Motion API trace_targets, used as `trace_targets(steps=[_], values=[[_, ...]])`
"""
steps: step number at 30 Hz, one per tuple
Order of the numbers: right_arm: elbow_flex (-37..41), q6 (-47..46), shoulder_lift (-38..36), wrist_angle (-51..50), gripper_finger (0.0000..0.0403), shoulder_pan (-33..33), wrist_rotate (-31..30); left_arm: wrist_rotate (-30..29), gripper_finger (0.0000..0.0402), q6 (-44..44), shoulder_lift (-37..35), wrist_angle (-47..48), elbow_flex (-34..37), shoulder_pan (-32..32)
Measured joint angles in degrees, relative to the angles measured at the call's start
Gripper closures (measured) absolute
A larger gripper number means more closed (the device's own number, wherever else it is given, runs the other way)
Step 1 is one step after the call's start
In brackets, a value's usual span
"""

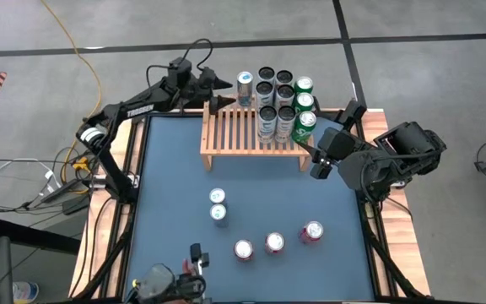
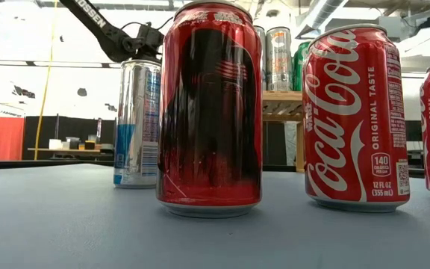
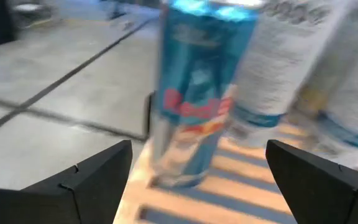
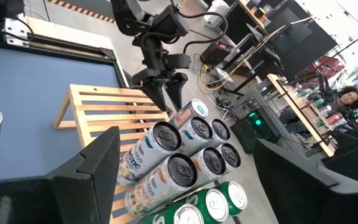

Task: Place canned beverage on shelf
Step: Put the top left blue soda can on the shelf

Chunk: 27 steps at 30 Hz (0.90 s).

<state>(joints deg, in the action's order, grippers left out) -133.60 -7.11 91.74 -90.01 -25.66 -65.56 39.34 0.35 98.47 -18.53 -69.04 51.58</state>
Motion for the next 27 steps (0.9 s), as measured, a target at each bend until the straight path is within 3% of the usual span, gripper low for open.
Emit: trace_targets(steps=[5,12,20,27], values=[[0.0,0.0,0.0,0.0,0.0088,0.0,0.0,-16.6,0.0067,3.5,-1.3,0.2,0.0,-1.0],[0.0,0.0,0.0,0.0,0.0088,0.0,0.0,-28.1,0.0164,4.5,-1.0,-1.7,0.0,-2.7],[0.0,0.0,0.0,0.0,0.0088,0.3,0.1,-24.6,0.0313,-0.1,-0.9,-2.0,0.0,-4.1],[0.0,-0.6,0.1,0.0,0.0088,0.3,1.1,-24.8,0.0384,0.9,-0.9,-3.0,0.0,-7.1]])
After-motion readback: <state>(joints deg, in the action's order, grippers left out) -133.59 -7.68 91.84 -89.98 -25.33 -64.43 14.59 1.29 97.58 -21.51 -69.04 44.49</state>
